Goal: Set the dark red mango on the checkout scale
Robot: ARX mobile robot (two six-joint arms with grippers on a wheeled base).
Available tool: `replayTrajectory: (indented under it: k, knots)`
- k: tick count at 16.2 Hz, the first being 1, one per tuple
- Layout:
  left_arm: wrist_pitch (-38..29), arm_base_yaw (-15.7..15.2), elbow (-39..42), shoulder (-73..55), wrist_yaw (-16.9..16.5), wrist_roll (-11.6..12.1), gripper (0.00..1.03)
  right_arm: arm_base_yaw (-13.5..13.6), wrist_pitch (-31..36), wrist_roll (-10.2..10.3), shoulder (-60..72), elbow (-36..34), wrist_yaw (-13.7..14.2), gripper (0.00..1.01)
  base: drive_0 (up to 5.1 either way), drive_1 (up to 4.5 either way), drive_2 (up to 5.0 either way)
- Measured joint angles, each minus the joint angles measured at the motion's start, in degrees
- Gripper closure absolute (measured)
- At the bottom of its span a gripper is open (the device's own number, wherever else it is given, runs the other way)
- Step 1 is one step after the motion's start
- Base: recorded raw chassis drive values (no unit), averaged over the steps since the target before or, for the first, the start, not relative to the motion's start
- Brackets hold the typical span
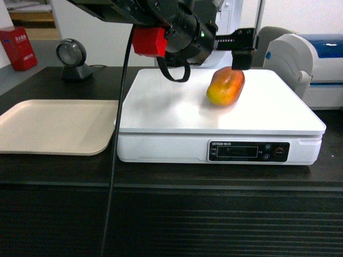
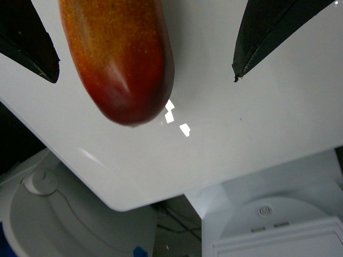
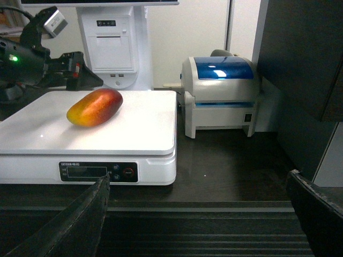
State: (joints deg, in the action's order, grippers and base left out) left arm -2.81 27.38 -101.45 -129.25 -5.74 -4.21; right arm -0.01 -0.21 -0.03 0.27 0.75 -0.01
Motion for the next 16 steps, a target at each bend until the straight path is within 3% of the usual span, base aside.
replayTrajectory:
  k: [3,7,12,16]
  knots:
    - [-3.41,-0.68,3.32,3.48,0.07,2.27,0.05,0.0,0.0,0.0,0.02,0.0,0.0,0.03,0.0,0.0,0.0]
    - [-9.51,-2.62,11.89,11.78,-4.74,5.95,0.05,0.0,0.0,0.0,0.02,0.0,0.0,0.03,0.0,0.0,0.0]
    - [-12.5,-9.62,22.71,22.29,-12.92,10.38,0.05,0.0,0.0,0.0,0.0,0.0,0.0,0.03,0.0,0.0,0.0]
    - [-16.22,-15.61,29.86,27.17,-12.79,10.73,0.05,0.0,0.0,0.0,0.02,0.0,0.0,0.03,0.0,0.0,0.0]
